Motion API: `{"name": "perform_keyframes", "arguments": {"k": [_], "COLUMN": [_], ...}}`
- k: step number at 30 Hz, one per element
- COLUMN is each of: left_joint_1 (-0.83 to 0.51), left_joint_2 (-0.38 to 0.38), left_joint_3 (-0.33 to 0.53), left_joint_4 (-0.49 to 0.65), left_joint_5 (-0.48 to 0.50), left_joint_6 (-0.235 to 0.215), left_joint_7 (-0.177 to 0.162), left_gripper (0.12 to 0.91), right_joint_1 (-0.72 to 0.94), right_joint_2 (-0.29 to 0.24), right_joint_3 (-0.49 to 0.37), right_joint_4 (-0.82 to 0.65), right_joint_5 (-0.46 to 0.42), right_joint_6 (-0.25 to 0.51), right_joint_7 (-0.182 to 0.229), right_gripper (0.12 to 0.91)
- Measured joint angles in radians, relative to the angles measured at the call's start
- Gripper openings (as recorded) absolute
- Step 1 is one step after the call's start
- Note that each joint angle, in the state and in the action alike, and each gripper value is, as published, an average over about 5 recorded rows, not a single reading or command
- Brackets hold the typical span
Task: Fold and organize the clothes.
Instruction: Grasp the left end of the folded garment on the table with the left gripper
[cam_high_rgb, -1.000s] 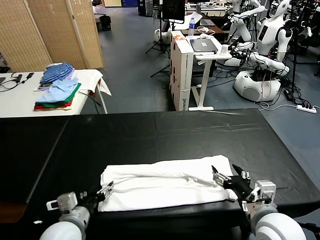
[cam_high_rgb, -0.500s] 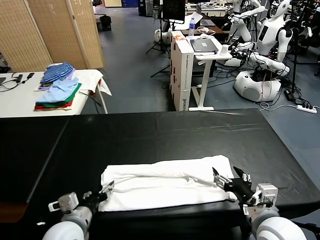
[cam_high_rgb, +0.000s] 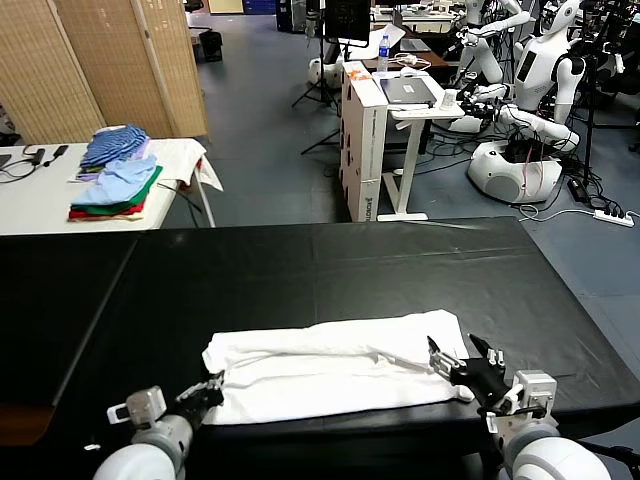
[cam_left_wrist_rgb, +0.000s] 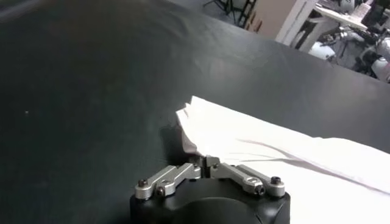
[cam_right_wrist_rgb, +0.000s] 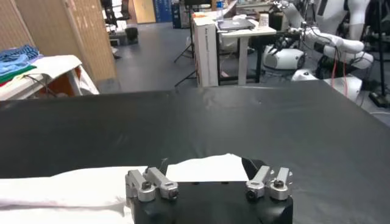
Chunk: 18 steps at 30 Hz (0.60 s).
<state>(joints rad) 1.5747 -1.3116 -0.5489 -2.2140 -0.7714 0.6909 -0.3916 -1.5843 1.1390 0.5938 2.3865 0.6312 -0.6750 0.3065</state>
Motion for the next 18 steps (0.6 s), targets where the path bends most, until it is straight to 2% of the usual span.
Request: {"name": "perform_keyframes", "arguments": {"k": [7,18], "left_joint_1": [-0.021,-0.062], "left_joint_2": [0.022,0.113], "left_joint_3": [-0.021,-0.113], "left_joint_4": [0.010,0.060], "left_joint_5": [0.024,0.220], "left_joint_6": [-0.008,-0.007], "left_joint_7": [0.013,0.080], "left_gripper": [0.148,0.148], "right_joint_1": [-0.001,0.001], "right_joint_2": [0.001,0.008], "right_joint_3": [0.011,0.023], "right_joint_4": [0.007,0.009], "right_joint_5": [0.000,0.002], "right_joint_6": [0.001,0.002], "right_joint_7": [0.000,-0.001], "right_gripper": [0.907,0.907]}}
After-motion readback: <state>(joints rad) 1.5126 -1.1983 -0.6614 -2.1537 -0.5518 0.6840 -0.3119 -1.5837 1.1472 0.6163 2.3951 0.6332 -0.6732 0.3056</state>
